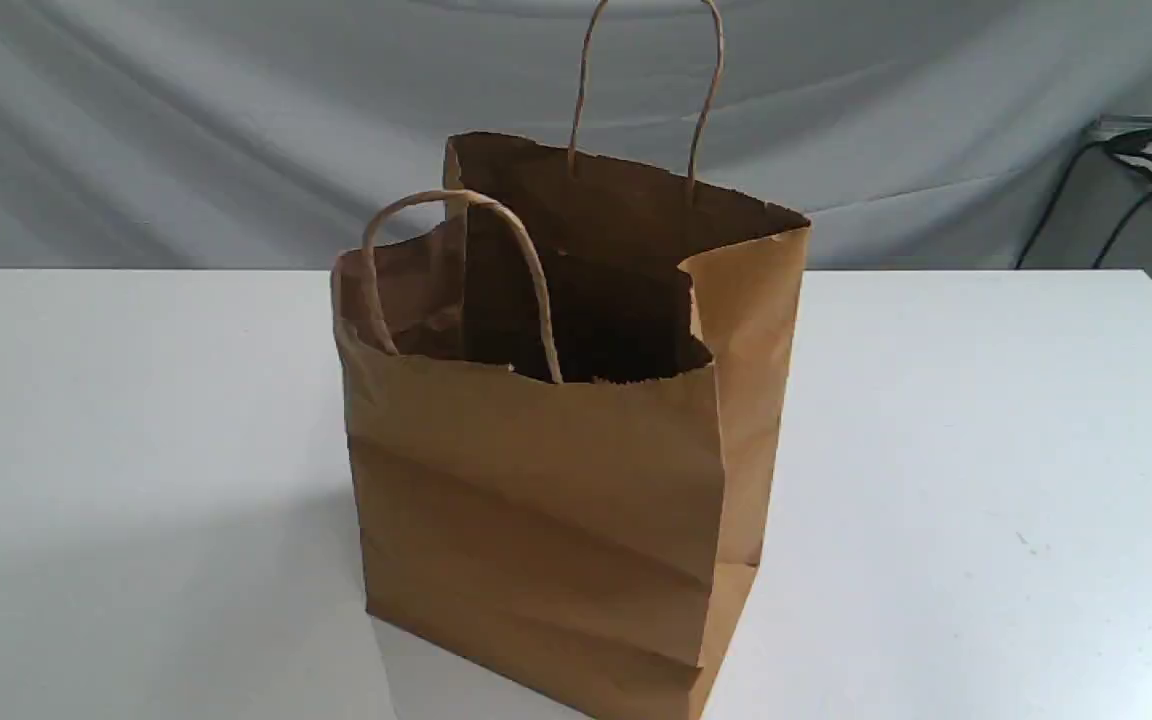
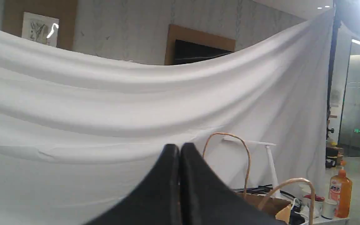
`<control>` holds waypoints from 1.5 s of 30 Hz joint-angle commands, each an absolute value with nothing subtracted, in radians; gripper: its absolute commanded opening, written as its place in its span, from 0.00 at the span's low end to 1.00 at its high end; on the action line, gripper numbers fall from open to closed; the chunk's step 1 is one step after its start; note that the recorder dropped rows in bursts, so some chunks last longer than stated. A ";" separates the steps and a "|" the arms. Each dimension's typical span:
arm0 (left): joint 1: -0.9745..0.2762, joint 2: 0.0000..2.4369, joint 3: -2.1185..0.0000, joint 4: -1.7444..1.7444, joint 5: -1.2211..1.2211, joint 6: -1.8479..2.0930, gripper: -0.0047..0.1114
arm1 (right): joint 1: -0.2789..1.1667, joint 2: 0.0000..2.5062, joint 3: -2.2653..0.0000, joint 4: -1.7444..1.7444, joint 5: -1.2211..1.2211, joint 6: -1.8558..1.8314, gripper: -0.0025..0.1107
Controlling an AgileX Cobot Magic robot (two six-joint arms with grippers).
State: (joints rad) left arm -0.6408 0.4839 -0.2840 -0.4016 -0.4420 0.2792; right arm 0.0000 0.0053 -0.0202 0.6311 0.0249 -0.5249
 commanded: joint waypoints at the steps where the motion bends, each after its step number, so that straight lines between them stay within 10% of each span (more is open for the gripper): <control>1: -0.638 0.480 -0.279 -0.405 -0.444 0.269 0.04 | 0.001 0.000 -0.037 0.296 0.000 -0.284 0.02; 7: -0.638 0.480 -0.279 -0.405 -0.444 0.269 0.04 | 0.001 0.000 0.000 -0.177 -0.007 0.120 0.02; 45: -0.638 0.480 -0.279 -0.405 -0.444 0.323 0.04 | 0.001 0.000 0.000 -0.112 0.059 0.122 0.02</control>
